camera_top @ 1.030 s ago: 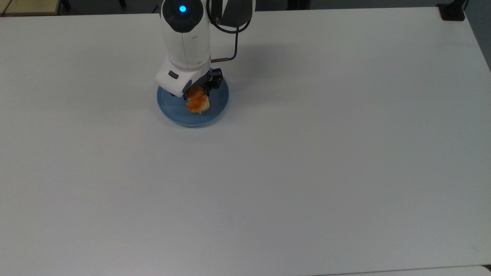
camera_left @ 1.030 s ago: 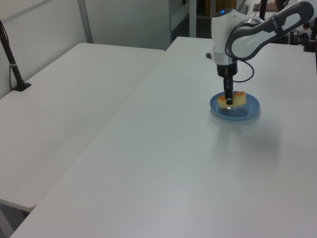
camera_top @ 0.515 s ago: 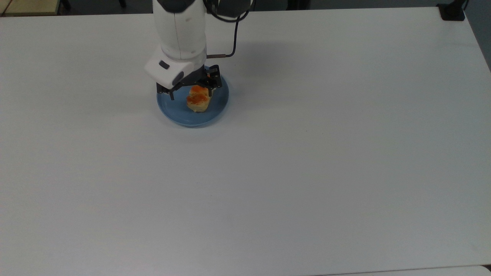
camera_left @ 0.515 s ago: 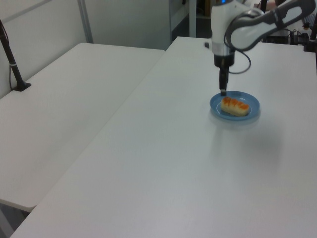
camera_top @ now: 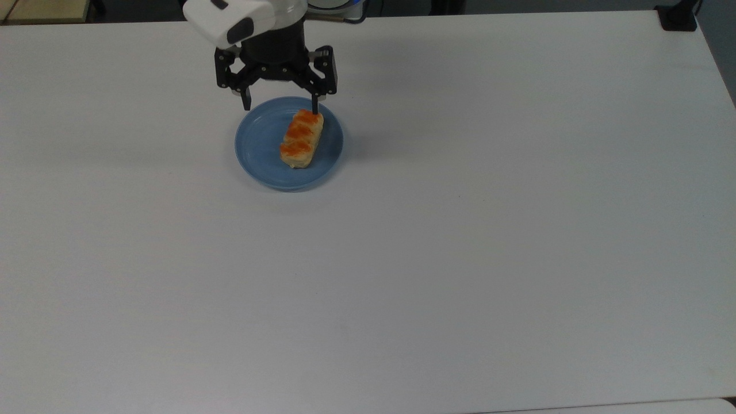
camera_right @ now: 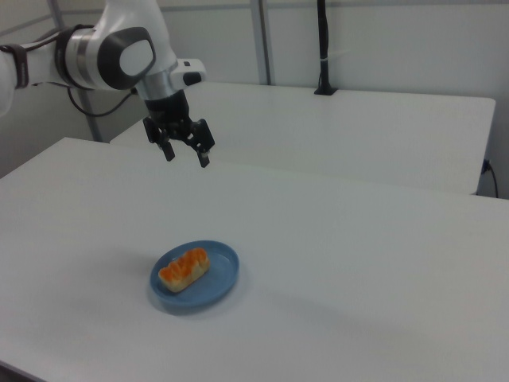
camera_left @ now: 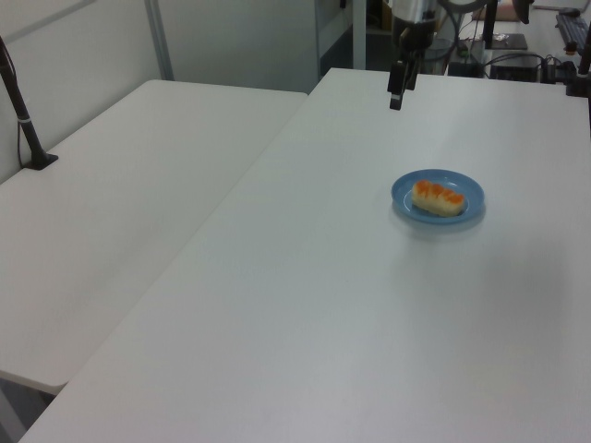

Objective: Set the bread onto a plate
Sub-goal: 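Open the gripper and raise it away from the plate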

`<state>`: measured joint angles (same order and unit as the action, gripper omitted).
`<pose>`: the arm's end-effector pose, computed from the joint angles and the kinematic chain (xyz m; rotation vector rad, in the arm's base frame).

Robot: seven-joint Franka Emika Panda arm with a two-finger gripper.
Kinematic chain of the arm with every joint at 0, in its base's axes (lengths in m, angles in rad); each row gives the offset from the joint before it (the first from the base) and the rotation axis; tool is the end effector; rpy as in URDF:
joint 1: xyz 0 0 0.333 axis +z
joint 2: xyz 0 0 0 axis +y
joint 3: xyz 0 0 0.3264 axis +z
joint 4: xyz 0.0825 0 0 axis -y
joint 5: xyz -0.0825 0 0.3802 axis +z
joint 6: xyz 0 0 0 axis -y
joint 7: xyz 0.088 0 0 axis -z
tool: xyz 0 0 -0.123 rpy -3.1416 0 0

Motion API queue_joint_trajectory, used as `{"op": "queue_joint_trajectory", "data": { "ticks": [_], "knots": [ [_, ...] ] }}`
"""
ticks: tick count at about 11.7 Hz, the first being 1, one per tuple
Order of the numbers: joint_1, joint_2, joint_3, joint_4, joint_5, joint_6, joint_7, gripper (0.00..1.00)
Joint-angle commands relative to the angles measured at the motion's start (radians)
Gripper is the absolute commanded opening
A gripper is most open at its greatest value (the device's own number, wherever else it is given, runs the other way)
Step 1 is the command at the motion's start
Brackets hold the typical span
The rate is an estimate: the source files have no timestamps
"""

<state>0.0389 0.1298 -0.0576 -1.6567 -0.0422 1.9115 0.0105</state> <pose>0.6156 -0.0134 0.5343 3.0869 -0.0257 0.1932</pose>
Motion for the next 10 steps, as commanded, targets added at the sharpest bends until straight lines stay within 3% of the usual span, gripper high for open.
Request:
{"op": "queue_joint_trajectory", "data": {
  "ticks": [1, 5, 10],
  "knots": [
    [-0.022, -0.035, 0.044, -0.008, 0.004, -0.052, 0.014, 1.0],
    [-0.031, -0.05, 0.053, 0.012, 0.015, -0.155, 0.017, 1.0],
    [-0.043, -0.05, 0.076, 0.017, 0.015, -0.164, 0.019, 1.0]
  ]
}}
